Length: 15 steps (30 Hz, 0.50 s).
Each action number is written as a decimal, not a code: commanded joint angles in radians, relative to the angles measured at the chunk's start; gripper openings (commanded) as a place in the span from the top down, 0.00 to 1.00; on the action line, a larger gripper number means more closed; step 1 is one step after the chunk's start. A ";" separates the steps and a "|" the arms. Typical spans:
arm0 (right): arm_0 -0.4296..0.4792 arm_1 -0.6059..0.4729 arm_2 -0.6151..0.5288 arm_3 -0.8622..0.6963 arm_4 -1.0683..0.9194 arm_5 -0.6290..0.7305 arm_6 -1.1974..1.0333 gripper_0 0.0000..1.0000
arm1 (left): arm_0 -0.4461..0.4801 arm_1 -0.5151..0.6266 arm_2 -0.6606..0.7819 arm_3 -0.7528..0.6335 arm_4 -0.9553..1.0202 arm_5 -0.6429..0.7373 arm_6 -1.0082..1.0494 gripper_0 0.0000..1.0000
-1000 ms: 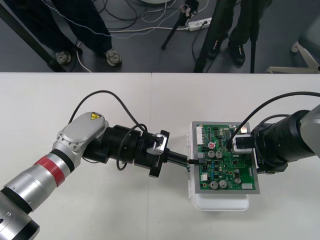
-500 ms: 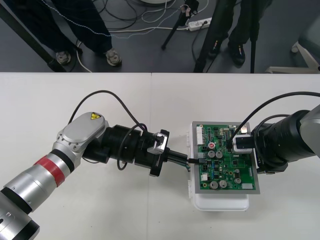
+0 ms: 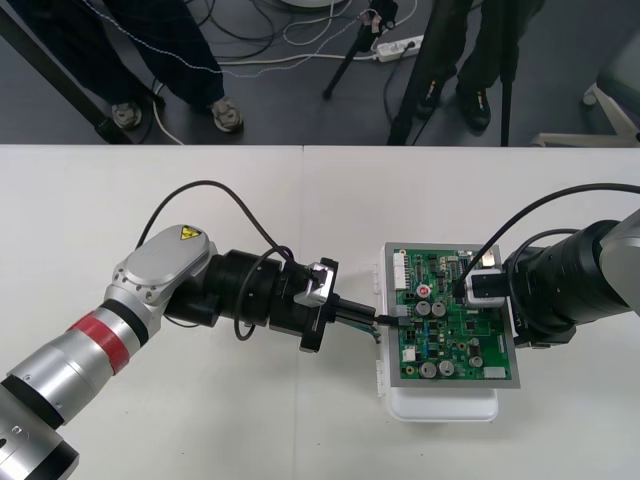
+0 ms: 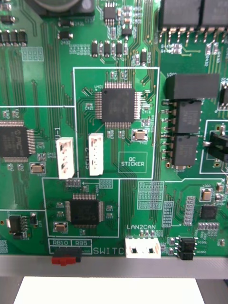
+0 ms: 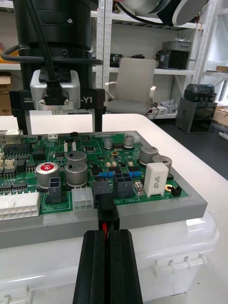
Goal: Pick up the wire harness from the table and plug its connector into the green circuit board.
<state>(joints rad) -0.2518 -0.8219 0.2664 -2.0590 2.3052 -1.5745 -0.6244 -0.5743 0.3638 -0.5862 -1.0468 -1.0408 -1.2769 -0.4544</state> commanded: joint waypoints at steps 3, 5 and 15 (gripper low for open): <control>-0.021 0.041 0.020 -0.023 -0.007 0.004 0.011 0.00 | 0.004 -0.023 -0.023 -0.042 0.027 0.040 0.026 1.00; -0.021 0.041 0.020 -0.023 -0.007 0.004 0.011 0.00 | 0.004 -0.023 -0.023 -0.042 0.025 0.040 0.028 1.00; -0.021 0.041 0.020 -0.023 -0.007 0.004 0.011 0.00 | 0.004 -0.043 -0.023 -0.042 -0.016 0.047 0.031 1.00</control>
<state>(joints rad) -0.2518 -0.8200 0.2664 -2.0590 2.3053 -1.5746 -0.6244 -0.5721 0.3589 -0.5908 -1.0482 -1.0396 -1.2662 -0.4544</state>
